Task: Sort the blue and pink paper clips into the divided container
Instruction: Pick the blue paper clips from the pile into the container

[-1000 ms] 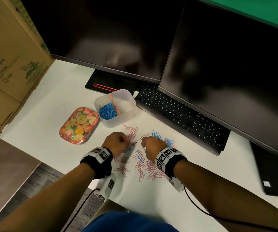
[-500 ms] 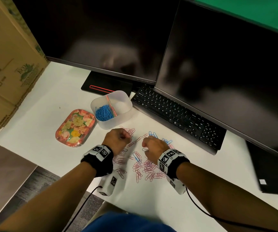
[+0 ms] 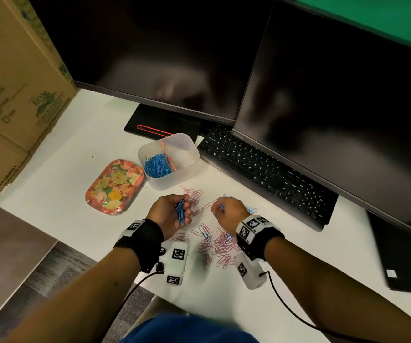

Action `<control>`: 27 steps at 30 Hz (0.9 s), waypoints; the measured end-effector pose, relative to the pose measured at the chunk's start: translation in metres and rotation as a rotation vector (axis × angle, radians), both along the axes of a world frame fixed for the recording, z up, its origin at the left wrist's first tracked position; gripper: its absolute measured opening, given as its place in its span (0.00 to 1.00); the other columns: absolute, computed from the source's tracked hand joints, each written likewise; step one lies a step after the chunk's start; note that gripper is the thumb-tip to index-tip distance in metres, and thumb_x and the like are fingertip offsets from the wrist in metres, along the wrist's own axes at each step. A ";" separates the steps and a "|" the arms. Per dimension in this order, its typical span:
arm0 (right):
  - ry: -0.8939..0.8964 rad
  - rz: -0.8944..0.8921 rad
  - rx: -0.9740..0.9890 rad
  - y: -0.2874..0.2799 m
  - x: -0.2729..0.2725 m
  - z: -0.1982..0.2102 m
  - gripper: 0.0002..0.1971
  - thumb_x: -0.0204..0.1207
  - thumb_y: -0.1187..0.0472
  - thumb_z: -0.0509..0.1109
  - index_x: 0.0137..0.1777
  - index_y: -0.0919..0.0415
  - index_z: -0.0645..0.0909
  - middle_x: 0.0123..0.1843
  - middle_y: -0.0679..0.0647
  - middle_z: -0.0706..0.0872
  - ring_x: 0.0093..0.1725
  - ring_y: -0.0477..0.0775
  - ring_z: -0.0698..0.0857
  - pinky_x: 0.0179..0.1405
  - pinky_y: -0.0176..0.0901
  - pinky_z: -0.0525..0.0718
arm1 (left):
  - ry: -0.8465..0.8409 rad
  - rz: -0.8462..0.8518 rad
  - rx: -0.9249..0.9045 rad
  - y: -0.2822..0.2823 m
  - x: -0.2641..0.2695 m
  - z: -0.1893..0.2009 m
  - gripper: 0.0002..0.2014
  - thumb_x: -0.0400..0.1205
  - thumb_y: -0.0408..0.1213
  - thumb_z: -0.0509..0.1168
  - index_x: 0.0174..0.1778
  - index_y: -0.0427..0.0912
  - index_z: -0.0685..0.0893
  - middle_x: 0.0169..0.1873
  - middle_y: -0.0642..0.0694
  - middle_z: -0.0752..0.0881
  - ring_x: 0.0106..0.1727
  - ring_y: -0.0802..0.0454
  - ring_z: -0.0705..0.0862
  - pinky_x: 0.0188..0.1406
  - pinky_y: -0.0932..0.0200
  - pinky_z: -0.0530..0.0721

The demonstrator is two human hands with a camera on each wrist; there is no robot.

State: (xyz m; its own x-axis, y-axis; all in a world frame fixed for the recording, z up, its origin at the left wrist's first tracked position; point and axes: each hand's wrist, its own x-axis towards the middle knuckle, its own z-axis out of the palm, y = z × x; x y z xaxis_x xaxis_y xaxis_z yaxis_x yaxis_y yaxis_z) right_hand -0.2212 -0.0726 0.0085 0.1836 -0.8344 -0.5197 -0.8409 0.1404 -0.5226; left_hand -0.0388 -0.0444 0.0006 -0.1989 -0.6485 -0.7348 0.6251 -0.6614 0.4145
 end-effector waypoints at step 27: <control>-0.342 -0.209 0.273 0.019 0.000 -0.014 0.14 0.83 0.65 0.56 0.43 0.56 0.83 0.26 0.49 0.72 0.20 0.46 0.68 0.19 0.34 0.65 | -1.493 -1.290 -0.607 -0.012 0.001 -0.011 0.08 0.77 0.42 0.63 0.49 0.51 0.84 0.50 0.49 0.87 0.51 0.46 0.84 0.51 0.55 0.84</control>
